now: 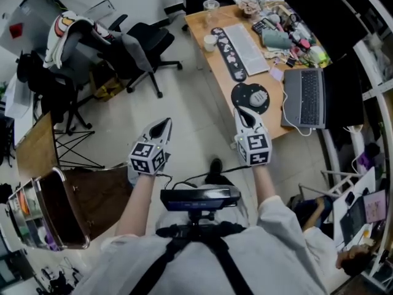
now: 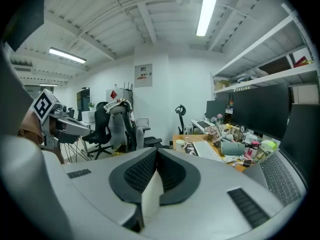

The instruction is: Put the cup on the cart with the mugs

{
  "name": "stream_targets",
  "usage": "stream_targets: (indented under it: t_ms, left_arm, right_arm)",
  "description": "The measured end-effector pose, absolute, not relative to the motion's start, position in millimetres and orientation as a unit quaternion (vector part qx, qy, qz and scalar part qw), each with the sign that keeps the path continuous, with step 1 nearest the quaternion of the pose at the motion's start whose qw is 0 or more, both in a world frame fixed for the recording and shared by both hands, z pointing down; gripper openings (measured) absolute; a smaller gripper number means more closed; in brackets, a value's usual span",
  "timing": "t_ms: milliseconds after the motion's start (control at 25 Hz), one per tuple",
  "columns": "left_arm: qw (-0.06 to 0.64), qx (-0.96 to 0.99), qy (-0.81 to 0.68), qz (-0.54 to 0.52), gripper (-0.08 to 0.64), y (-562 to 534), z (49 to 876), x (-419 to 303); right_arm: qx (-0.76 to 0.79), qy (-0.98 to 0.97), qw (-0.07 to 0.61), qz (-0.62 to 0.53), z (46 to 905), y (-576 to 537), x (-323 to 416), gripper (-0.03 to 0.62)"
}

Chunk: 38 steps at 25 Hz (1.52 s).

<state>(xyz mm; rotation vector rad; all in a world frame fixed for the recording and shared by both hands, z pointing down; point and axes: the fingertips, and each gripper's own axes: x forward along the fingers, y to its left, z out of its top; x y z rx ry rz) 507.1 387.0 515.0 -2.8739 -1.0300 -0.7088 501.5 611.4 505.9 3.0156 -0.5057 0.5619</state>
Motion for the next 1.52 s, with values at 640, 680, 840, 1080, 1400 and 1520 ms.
stream_targets:
  t_ms: [640,680,840,1080,1400,1520]
  left_arm:
    - [0.008,-0.906,-0.357,-0.227,0.003,433,522,645]
    - [0.008,-0.905,-0.361,-0.227,0.003,434,523,656]
    - [0.008,-0.901,-0.374,-0.219,0.003,435,519,703]
    - [0.012,-0.893,-0.393,-0.219,0.003,426,524,760]
    - [0.001,-0.901,-0.36,-0.242,0.003,430,543,817]
    - [-0.005,-0.901,-0.354,-0.25,0.003,442,557,831]
  right_arm:
    - [0.946,-0.208,0.154,0.198,500,612,680,0.006]
    - [0.943,-0.208,0.164,0.202,502,611,691,0.006]
    - [0.929,-0.209,0.214,0.218,507,607,746,0.006]
    - [0.901,-0.23,0.268,0.252,528,595,811,0.008]
    - [0.841,-0.309,0.326,0.301,589,591,881,0.207]
    - [0.796,-0.36,0.359,0.328,622,592,901,0.328]
